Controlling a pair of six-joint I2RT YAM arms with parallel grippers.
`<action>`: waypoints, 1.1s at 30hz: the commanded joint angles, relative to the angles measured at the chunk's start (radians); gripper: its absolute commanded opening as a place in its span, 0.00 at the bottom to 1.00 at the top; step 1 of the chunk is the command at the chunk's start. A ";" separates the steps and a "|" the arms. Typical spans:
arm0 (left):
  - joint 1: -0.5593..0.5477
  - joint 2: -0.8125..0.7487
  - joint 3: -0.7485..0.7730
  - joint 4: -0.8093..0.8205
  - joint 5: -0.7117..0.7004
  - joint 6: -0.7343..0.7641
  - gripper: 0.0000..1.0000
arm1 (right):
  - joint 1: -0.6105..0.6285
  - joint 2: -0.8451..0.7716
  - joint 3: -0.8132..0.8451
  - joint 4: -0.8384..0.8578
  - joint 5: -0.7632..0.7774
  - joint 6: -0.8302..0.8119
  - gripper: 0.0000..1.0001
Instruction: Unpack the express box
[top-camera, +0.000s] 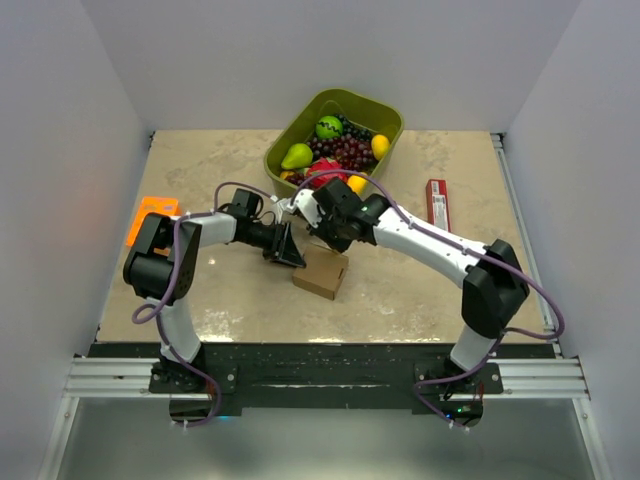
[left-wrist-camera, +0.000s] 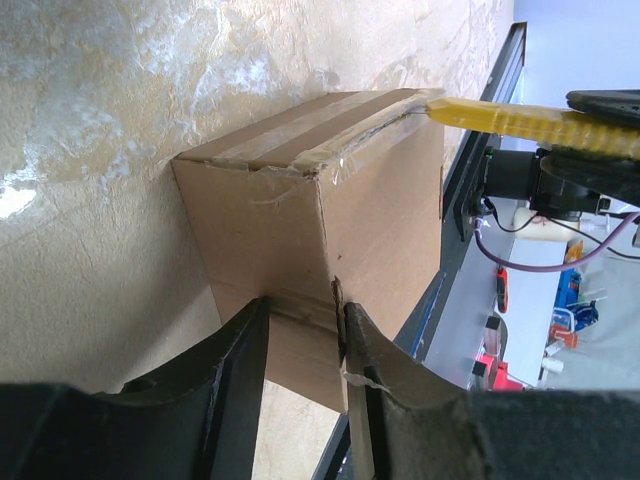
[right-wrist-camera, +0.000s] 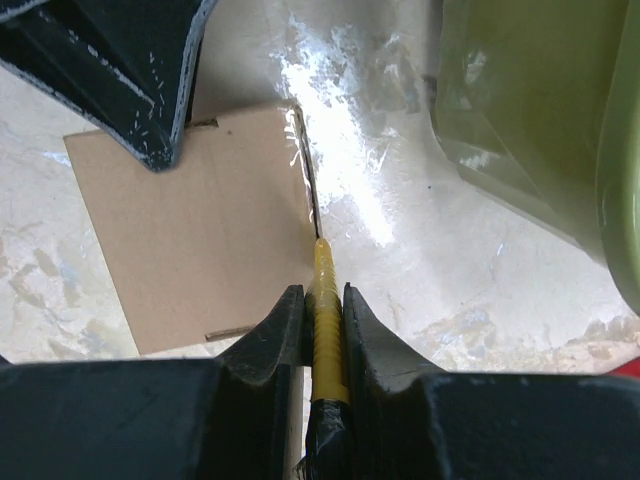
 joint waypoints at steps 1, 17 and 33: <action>-0.002 0.030 -0.037 -0.005 -0.254 0.026 0.00 | -0.003 -0.074 -0.043 -0.082 0.051 0.003 0.00; -0.001 0.025 -0.039 -0.021 -0.311 0.049 0.00 | -0.003 -0.196 -0.183 -0.128 0.039 0.032 0.00; -0.004 0.034 -0.009 -0.036 -0.306 0.095 0.00 | -0.043 -0.386 -0.220 -0.148 0.111 0.050 0.00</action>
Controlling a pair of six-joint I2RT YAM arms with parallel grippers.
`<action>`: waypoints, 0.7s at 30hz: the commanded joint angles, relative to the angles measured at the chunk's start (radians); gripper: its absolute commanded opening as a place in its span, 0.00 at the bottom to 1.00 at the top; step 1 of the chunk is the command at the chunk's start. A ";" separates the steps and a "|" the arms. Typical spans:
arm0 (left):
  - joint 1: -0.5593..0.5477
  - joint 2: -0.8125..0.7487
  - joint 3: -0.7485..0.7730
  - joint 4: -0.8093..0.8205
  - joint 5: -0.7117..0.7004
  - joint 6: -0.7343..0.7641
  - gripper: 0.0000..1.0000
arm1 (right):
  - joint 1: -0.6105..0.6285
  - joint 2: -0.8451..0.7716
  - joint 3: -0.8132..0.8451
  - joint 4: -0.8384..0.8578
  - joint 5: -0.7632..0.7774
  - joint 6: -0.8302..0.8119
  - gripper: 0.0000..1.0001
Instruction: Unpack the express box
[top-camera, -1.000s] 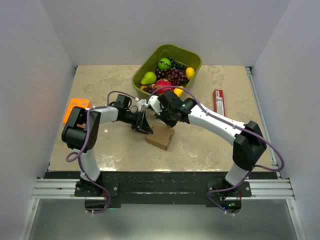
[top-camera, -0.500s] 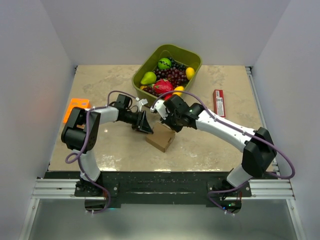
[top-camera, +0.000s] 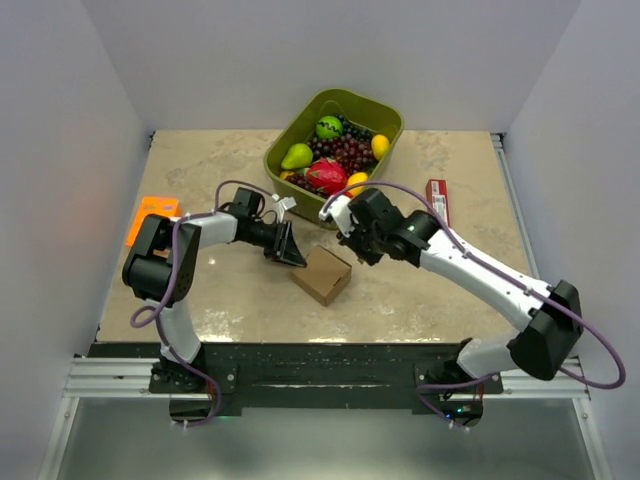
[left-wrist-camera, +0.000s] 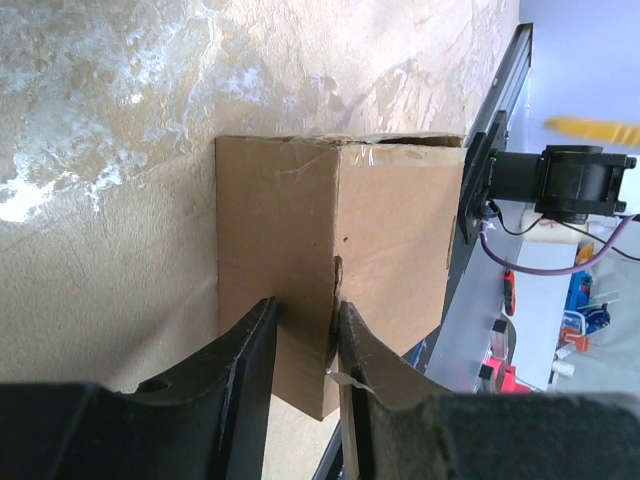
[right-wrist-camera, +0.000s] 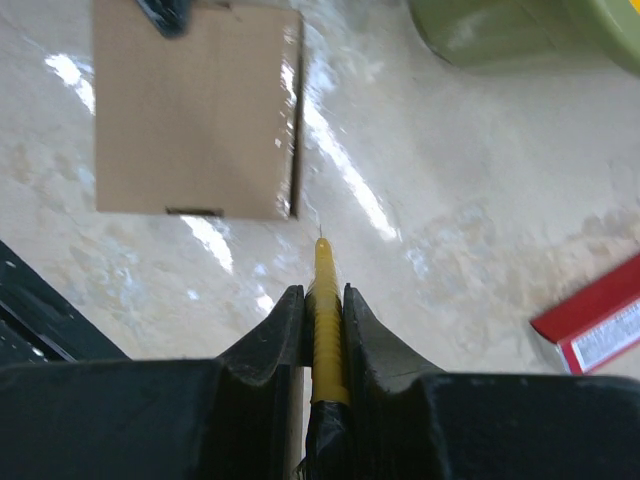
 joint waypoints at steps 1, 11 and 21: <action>0.006 0.048 -0.012 -0.037 -0.282 0.105 0.00 | -0.048 -0.091 -0.030 -0.097 0.106 -0.005 0.00; 0.009 0.007 0.071 -0.052 -0.152 0.228 0.35 | -0.147 -0.164 -0.139 0.005 -0.057 -0.065 0.00; 0.011 -0.246 0.151 -0.159 -0.162 0.498 0.69 | -0.145 -0.119 -0.131 0.151 -0.071 -0.090 0.00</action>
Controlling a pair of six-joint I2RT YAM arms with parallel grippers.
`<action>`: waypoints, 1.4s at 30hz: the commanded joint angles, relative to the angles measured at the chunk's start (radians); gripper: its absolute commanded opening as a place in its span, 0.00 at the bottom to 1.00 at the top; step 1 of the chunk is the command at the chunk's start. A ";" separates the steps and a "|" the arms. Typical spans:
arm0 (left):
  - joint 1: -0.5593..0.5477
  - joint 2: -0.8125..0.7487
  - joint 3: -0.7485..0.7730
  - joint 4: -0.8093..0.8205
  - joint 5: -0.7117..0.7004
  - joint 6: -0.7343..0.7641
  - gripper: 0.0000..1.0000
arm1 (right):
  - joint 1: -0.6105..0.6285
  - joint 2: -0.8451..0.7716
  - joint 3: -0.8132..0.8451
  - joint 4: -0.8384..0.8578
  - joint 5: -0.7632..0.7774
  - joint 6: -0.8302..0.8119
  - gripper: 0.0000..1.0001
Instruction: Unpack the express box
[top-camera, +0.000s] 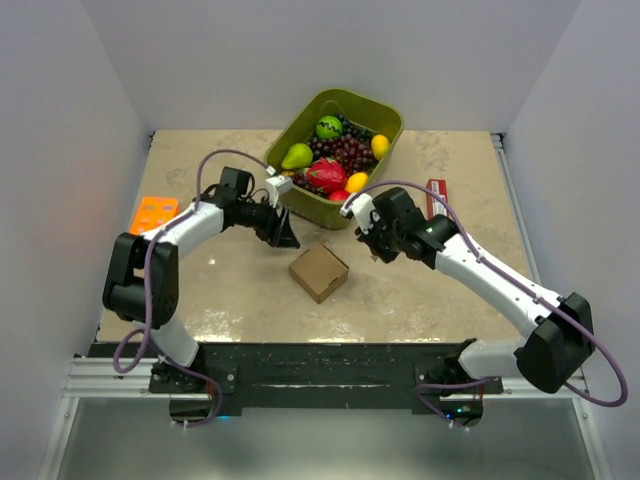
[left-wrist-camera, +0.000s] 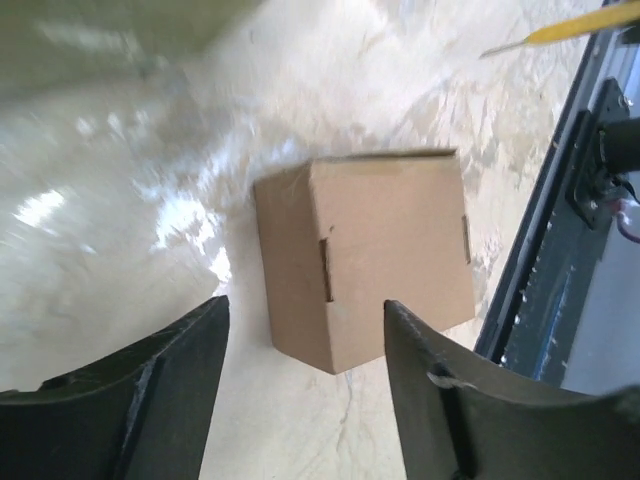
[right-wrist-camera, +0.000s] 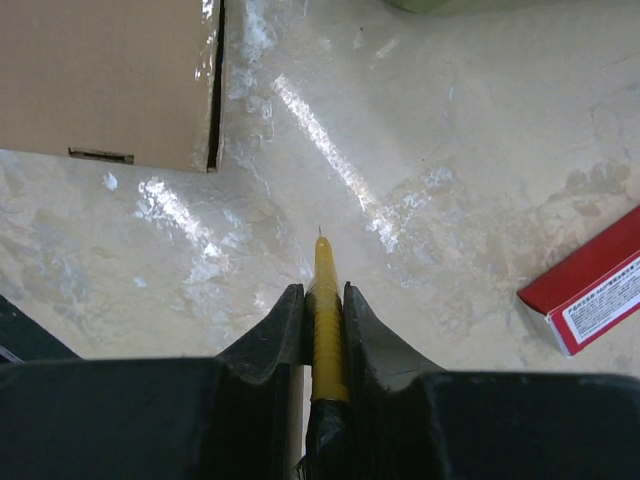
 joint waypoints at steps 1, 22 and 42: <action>-0.021 -0.117 0.076 -0.070 -0.082 0.182 0.70 | -0.001 -0.002 0.009 0.107 -0.028 -0.032 0.00; -0.418 -0.014 0.084 -0.095 -0.739 -0.073 1.00 | -0.177 0.035 0.057 0.163 -0.062 0.146 0.00; -0.075 0.183 0.144 -0.190 -0.167 0.151 0.48 | -0.233 0.003 0.015 0.160 -0.181 0.134 0.00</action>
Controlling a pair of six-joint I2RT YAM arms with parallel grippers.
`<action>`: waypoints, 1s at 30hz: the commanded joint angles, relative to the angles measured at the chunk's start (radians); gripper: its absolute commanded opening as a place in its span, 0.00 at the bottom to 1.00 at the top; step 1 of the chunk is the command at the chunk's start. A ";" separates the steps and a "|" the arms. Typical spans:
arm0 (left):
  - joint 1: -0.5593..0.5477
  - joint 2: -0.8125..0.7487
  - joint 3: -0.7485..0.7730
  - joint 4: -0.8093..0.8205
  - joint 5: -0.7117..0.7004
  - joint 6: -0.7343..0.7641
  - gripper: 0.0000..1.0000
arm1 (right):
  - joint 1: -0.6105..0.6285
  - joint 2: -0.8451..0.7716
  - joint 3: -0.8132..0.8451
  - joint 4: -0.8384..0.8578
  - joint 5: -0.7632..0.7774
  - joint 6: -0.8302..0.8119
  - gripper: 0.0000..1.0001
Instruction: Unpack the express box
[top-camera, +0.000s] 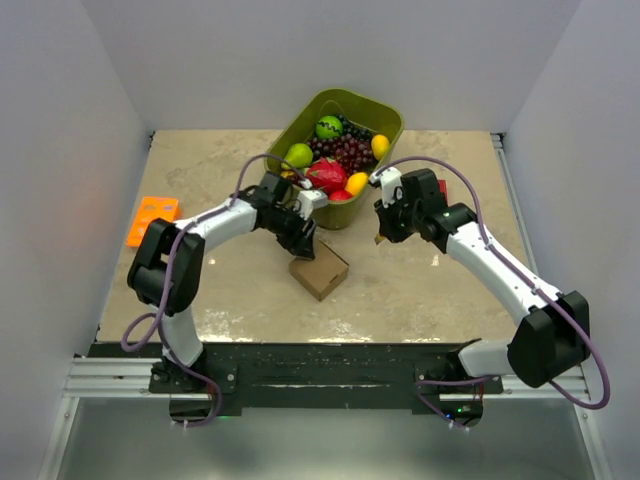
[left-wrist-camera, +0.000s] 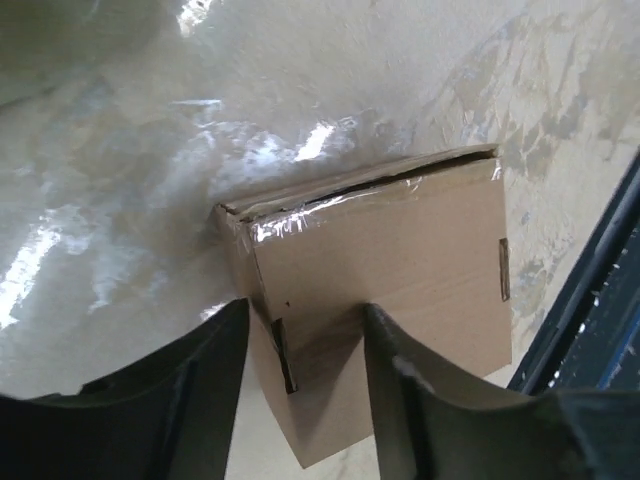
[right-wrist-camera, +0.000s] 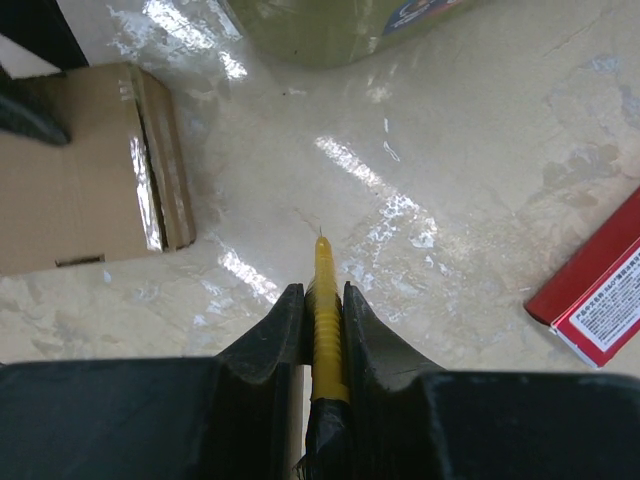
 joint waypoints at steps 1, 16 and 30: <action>0.171 0.112 0.020 -0.079 0.194 0.127 0.47 | -0.017 -0.029 0.013 0.020 -0.040 0.003 0.00; 0.350 0.435 0.172 -0.375 0.610 0.432 0.07 | -0.037 0.022 0.064 0.002 -0.049 0.003 0.00; 0.480 0.436 0.228 -0.490 0.598 0.535 0.27 | -0.042 0.025 0.064 0.002 -0.035 -0.020 0.00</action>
